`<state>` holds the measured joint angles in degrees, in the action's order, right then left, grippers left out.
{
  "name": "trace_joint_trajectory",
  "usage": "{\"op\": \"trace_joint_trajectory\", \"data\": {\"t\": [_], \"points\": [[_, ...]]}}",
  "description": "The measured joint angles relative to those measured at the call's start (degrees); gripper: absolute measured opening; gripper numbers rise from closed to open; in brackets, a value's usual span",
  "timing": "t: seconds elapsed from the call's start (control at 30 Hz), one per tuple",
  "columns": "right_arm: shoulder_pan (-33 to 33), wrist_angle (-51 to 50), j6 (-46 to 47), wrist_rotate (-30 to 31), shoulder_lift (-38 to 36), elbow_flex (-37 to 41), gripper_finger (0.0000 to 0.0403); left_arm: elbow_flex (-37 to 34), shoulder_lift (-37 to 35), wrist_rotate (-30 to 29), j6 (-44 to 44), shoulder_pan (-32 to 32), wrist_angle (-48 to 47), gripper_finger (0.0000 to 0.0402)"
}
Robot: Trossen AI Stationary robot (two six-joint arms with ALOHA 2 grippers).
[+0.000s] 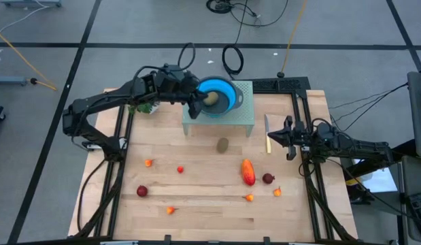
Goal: Pick & Place Fruit
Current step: Put the mango into the colander on the shelf
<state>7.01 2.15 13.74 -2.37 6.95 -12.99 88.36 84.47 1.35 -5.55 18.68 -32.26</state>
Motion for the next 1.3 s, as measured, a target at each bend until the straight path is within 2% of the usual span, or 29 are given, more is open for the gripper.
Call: {"op": "trace_joint_trajectory", "data": {"t": [0.33, 0.57, 1.03, 1.3], "points": [[0.00, -0.12, 0.38, -1.38, 6.57, -4.40, 0.0000, -0.07, -1.12, -2.01, 0.27, -0.38, -0.23, 0.0001], [0.00, -0.17, -1.50, -2.43, 11.61, -7.76, 0.0000, -2.91, -4.58, -8.90, 0.39, -4.57, 2.05, 0.0001], [-0.01, -0.85, -0.96, -5.44, 19.91, -13.27, 0.0000, -34.50, -24.51, -9.51, -3.63, -9.00, 27.08, 0.0000], [-2.34, -5.80, -0.78, -5.17, 26.41, -19.12, 0.0000, -46.64, -34.94, -12.35, -3.38, -11.26, 30.01, 0.0000]]}}
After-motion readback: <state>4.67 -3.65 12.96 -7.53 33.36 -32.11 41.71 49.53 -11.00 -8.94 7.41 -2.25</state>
